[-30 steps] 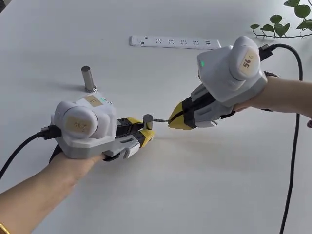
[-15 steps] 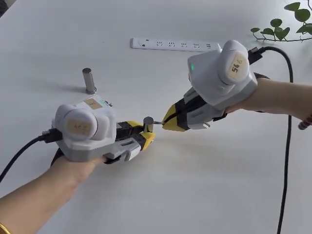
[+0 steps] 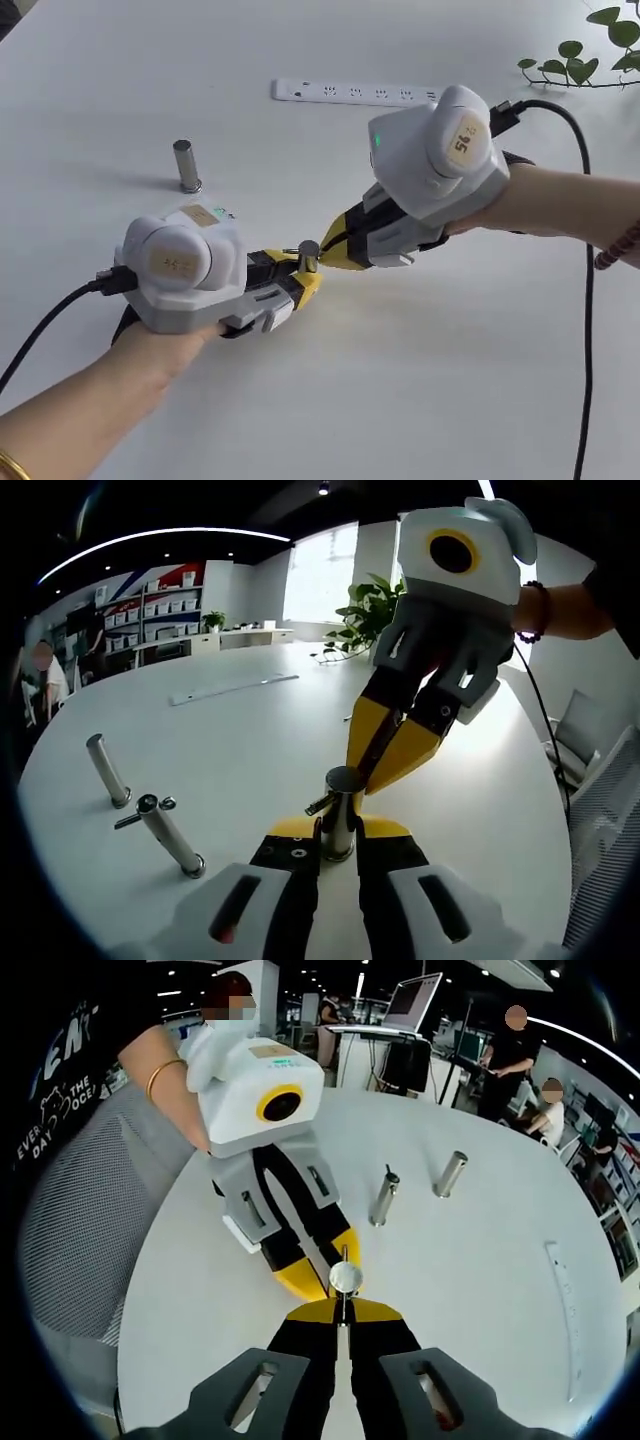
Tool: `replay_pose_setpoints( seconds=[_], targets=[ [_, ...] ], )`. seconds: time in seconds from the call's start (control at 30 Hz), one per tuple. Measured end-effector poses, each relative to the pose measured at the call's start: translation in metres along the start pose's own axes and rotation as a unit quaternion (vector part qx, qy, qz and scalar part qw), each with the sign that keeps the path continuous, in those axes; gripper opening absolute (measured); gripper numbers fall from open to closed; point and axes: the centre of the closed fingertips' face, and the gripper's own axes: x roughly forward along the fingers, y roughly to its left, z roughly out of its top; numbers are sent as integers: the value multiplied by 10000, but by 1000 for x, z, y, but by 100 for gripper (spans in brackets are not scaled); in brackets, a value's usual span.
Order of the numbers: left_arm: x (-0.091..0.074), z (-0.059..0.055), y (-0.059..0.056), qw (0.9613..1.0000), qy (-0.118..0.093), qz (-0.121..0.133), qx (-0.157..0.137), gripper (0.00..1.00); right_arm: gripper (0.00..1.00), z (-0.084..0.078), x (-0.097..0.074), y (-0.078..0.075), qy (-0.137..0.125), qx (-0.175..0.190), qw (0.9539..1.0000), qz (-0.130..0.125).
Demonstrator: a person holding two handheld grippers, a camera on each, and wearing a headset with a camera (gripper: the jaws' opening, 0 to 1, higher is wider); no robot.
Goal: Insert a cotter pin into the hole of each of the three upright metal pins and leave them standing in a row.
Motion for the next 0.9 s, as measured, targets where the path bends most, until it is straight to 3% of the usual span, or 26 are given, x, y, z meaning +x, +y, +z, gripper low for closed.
replay_pose_setpoints(
  seconds=[0.07,0.17,0.47,0.53,0.63,0.77,0.9],
  targets=[
    [0,0,0,10000,-8,15,-48,12,0,0,0,2,-28,92,10000,-9],
    [0,0,0,10000,-23,40,-81,12,8,-1,0,3,-38,160,9999,5],
    [0,-3,0,9997,-29,143,-220,12,0,-5,-11,0,-49,270,9996,-87],
    [0,-4,1,9995,34,230,-206,12,0,-4,-11,0,-57,262,9996,-108],
    [0,-13,1,9989,248,389,61,12,0,-5,-11,0,-23,198,9997,-141],
    [-1,-17,0,9986,240,431,-180,11,0,-3,-10,0,-42,188,9997,-164],
    [-1,-17,1,9984,265,487,-133,11,0,1,-9,3,-52,181,9996,-188]
  ],
)
